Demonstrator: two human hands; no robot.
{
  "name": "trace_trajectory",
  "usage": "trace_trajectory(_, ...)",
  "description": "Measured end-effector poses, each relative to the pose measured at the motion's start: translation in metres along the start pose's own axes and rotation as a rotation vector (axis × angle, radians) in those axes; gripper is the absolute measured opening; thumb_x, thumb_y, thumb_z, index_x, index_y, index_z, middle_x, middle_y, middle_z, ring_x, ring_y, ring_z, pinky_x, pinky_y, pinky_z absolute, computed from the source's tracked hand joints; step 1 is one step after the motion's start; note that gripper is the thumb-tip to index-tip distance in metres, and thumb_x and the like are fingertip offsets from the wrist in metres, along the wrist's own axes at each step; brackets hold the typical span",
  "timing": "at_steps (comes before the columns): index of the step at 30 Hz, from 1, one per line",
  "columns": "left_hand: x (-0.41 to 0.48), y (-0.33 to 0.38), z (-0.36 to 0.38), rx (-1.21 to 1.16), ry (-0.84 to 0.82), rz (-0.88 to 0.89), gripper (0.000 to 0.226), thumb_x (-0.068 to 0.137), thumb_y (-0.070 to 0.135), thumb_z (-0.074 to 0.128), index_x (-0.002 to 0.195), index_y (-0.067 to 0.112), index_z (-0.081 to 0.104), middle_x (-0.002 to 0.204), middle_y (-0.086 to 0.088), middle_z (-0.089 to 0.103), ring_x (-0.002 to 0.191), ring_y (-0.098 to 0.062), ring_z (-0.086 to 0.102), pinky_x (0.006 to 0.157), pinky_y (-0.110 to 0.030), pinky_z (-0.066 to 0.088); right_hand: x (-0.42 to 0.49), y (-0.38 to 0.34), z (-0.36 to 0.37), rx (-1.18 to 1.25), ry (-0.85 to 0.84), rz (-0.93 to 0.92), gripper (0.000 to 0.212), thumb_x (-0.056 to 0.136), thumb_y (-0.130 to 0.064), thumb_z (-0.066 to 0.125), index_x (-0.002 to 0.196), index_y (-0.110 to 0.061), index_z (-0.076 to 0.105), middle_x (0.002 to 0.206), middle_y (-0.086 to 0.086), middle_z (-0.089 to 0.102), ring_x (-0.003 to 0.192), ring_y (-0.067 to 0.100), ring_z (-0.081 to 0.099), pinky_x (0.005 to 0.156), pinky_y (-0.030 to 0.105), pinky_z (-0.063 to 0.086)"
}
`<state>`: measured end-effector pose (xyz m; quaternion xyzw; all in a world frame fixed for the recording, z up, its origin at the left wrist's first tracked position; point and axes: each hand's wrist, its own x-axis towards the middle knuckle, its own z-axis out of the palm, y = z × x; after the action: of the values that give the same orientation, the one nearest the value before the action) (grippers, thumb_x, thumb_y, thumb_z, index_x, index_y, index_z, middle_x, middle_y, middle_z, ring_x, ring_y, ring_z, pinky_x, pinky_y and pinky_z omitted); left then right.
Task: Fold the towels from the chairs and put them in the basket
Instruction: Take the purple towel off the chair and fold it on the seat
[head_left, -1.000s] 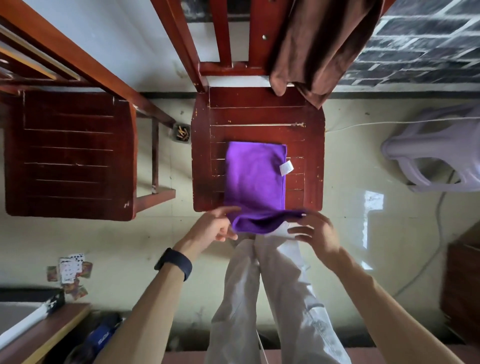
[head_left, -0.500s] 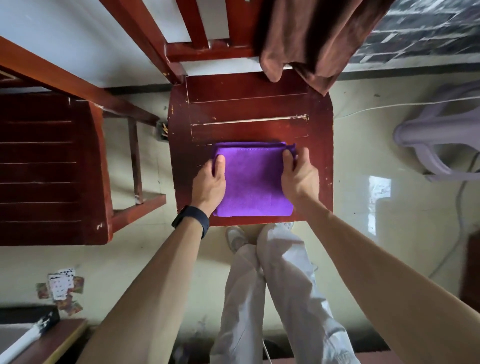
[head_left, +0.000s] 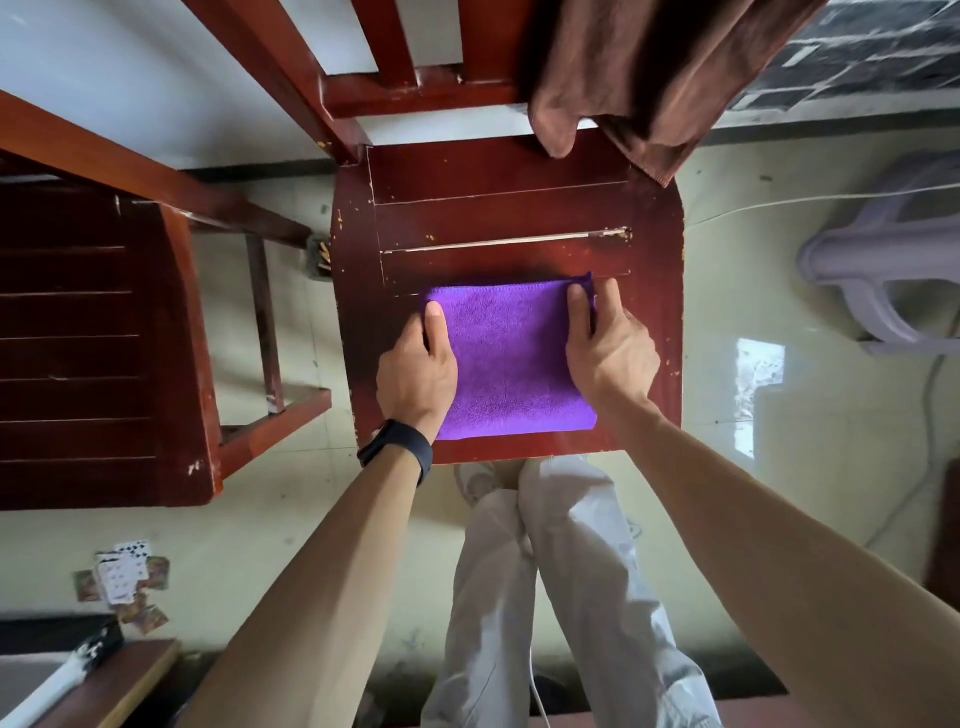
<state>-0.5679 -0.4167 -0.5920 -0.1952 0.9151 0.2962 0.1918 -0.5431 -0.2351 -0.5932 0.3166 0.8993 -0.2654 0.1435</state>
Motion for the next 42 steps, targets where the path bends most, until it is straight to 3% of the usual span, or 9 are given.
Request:
trace_trajectory(7, 0.005, 0.006, -0.002, 0.166, 0.065, -0.124, 0.053, 0.100, 0.060, 0.029, 0.101, 0.016, 0.058, 0.097, -0.011, 0.068, 0.092, -0.037, 0.062, 0.069, -0.036, 0.042, 0.001, -0.007, 0.004, -0.023, 0.067, 0.072, 0.050, 0.098, -0.060, 0.036, 0.111, -0.013, 0.045, 0.110, 0.014, 0.060, 0.100, 0.043, 0.059, 0.076, 0.041, 0.039)
trace_trajectory(11, -0.022, -0.016, -0.005, 0.224, 0.300, 0.382, 0.038, 0.097, 0.040, 0.053, 0.117, 0.009, 0.061, 0.118, -0.014, 0.060, 0.104, -0.035, 0.058, 0.084, -0.045, 0.048, -0.034, 0.000, 0.011, -0.104, 0.232, -0.224, 0.048, 0.098, -0.044, 0.049, 0.133, -0.012, 0.053, 0.138, 0.014, 0.050, 0.121, 0.035, 0.049, 0.095, 0.046, 0.041)
trace_trajectory(15, -0.036, -0.043, 0.009, 0.529, -0.002, 0.731, 0.058, 0.099, 0.041, 0.047, 0.153, 0.023, 0.036, 0.162, -0.002, 0.028, 0.149, -0.024, 0.026, 0.118, -0.051, 0.020, -0.046, 0.003, 0.032, -0.282, 0.042, -0.537, 0.052, 0.102, -0.037, 0.043, 0.153, -0.031, 0.038, 0.164, 0.005, 0.026, 0.152, 0.025, 0.023, 0.118, 0.052, 0.022)
trace_trajectory(22, -0.012, -0.064, 0.023, 0.507, -0.092, 0.517, 0.067, 0.099, 0.055, 0.032, 0.157, 0.037, 0.005, 0.166, 0.004, -0.008, 0.153, -0.028, 0.002, 0.119, -0.059, 0.003, -0.020, 0.019, 0.050, -0.428, -0.023, -0.571, 0.057, 0.103, -0.054, 0.032, 0.158, -0.040, 0.020, 0.168, -0.001, 0.010, 0.155, 0.019, 0.007, 0.120, 0.062, 0.007)
trace_trajectory(26, -0.021, -0.064, 0.015, 0.292, 0.024, 0.098, 0.062, 0.101, 0.049, 0.020, 0.159, 0.025, 0.012, 0.167, -0.001, 0.002, 0.153, -0.020, 0.008, 0.119, -0.061, 0.010, -0.027, 0.020, 0.040, -0.423, -0.037, -0.501, 0.061, 0.104, -0.054, 0.030, 0.159, -0.037, 0.013, 0.169, 0.006, 0.002, 0.156, 0.024, -0.001, 0.120, 0.062, 0.003)
trace_trajectory(28, -0.019, -0.073, 0.000, 0.254, 0.087, 0.031, 0.060, 0.102, 0.045, 0.021, 0.157, 0.021, 0.022, 0.166, -0.004, 0.012, 0.152, -0.024, 0.015, 0.118, -0.060, 0.013, -0.035, 0.028, 0.029, -0.326, 0.013, -0.337, 0.065, 0.104, -0.052, 0.031, 0.161, -0.028, 0.011, 0.168, 0.010, 0.001, 0.155, 0.028, -0.003, 0.121, 0.062, 0.004)
trace_trajectory(32, -0.027, -0.075, -0.017, 0.179, 0.151, 0.157, 0.053, 0.099, 0.042, 0.042, 0.142, 0.012, 0.049, 0.145, -0.015, 0.048, 0.132, -0.031, 0.045, 0.108, -0.046, 0.040, -0.061, 0.036, 0.018, -0.185, 0.087, -0.155, 0.073, 0.098, -0.049, 0.046, 0.158, -0.015, 0.022, 0.162, 0.016, 0.022, 0.149, 0.034, 0.022, 0.116, 0.057, 0.024)
trace_trajectory(37, -0.030, -0.046, -0.013, -0.189, -0.043, -0.107, 0.055, 0.087, 0.063, 0.055, 0.123, 0.021, 0.061, 0.113, 0.001, 0.065, 0.101, -0.015, 0.063, 0.090, -0.034, 0.053, -0.059, 0.018, 0.020, 0.250, 0.019, 0.167, 0.054, 0.088, -0.039, 0.066, 0.132, -0.012, 0.050, 0.123, 0.012, 0.057, 0.116, 0.031, 0.049, 0.104, 0.041, 0.039)
trace_trajectory(42, -0.007, -0.026, -0.008, -0.422, -0.152, -0.271, 0.029, 0.082, 0.035, 0.078, 0.105, 0.019, 0.070, 0.091, 0.004, 0.074, 0.088, -0.014, 0.069, 0.083, -0.027, 0.052, -0.019, 0.006, 0.008, 0.418, -0.190, 0.458, 0.053, 0.079, -0.042, 0.078, 0.120, -0.016, 0.057, 0.104, 0.001, 0.067, 0.101, 0.026, 0.065, 0.091, 0.035, 0.052)
